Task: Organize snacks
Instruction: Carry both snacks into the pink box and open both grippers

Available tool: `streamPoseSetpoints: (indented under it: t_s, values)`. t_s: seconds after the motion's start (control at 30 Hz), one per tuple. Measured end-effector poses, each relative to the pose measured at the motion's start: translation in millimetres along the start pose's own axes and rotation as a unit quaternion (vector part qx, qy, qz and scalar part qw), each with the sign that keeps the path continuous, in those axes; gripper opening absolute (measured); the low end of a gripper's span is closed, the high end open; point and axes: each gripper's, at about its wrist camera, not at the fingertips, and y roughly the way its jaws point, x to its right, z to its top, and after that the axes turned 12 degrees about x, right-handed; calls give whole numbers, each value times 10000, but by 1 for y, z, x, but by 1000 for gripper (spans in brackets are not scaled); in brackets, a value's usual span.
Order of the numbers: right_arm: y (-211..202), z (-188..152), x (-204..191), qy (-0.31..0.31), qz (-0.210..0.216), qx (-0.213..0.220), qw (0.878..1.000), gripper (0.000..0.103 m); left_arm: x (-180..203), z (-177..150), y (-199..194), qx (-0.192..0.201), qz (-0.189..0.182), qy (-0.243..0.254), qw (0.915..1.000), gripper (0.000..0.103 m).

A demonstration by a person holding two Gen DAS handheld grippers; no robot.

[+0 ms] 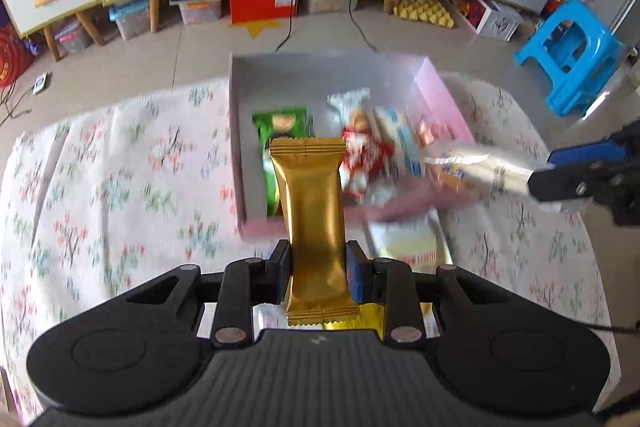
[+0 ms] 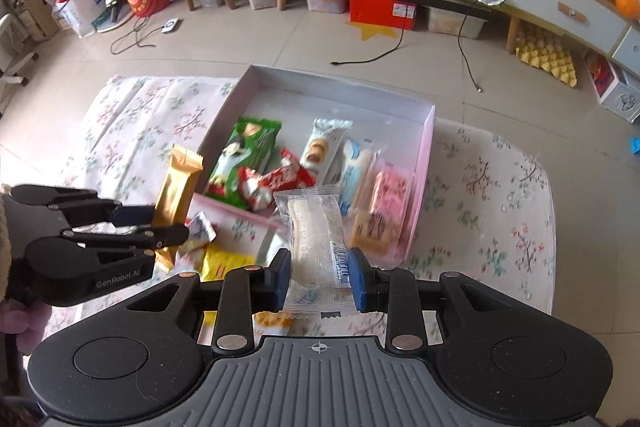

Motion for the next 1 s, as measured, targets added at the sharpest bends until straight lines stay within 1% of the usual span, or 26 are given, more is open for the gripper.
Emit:
streamPoseSetpoints:
  t_s: [0.17, 0.3, 0.47, 0.6, 0.67, 0.9, 1.0]
  values:
    - [25, 13, 8, 78, -84, -65, 9999, 29, -4, 23, 27, 74, -5, -122, 9999, 26]
    - [45, 23, 17, 189, -164, -23, 9997, 29, -3, 34, 42, 196, -129, -257, 9994, 26]
    - [66, 25, 29, 452, -234, 87, 9987, 29, 1, 35, 65, 230, -187, -277, 9992, 26]
    - [81, 21, 39, 601, -291, 110, 9977, 29, -2, 32, 81, 235, -116, -312, 9992, 26]
    - [88, 20, 42, 642, -319, 89, 9974, 29, -6, 33, 80, 353, -190, -365, 9985, 26]
    - [100, 18, 46, 795, -385, 147, 9960, 29, -4, 40, 80, 589, 22, -145, 9982, 26]
    - [101, 20, 46, 844, -406, 182, 9954, 30, -3, 38, 79, 667, 44, -157, 9976, 27]
